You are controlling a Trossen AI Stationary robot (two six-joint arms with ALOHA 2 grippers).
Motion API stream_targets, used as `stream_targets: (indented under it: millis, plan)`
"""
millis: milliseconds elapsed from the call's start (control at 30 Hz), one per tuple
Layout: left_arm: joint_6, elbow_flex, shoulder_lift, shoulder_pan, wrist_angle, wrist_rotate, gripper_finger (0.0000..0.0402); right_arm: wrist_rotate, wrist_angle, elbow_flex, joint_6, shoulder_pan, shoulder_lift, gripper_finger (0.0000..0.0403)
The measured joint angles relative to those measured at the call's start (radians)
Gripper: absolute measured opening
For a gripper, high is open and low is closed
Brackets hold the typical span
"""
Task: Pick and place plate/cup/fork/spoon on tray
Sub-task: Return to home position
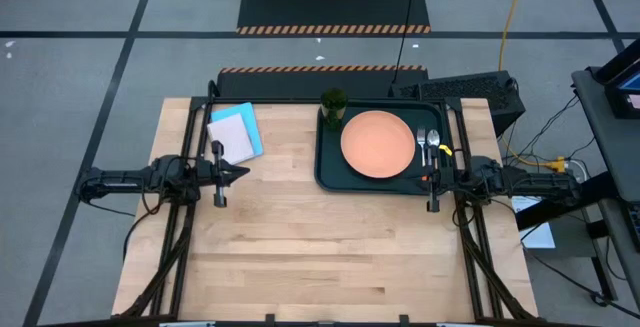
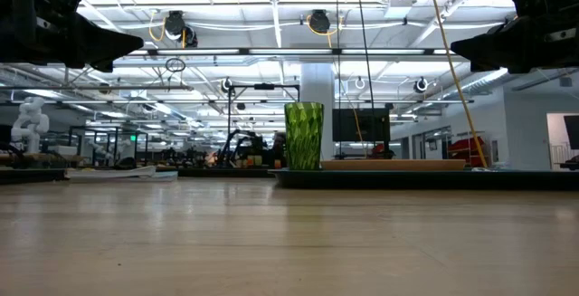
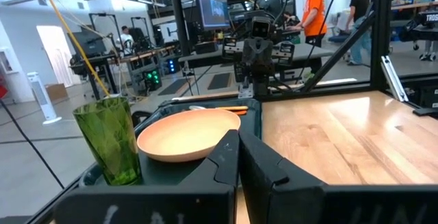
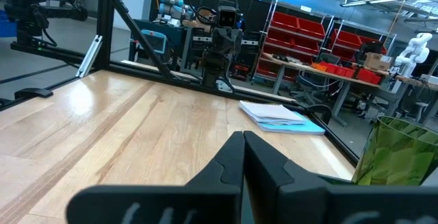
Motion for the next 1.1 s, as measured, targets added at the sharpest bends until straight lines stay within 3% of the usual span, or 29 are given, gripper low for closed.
stream_targets:
  millis: [1100]
  plan:
    - [-0.020,0.000,0.000,0.000,0.000,0.000,0.0012,0.000,0.000,0.000,0.000,0.000,0.000,0.0000]
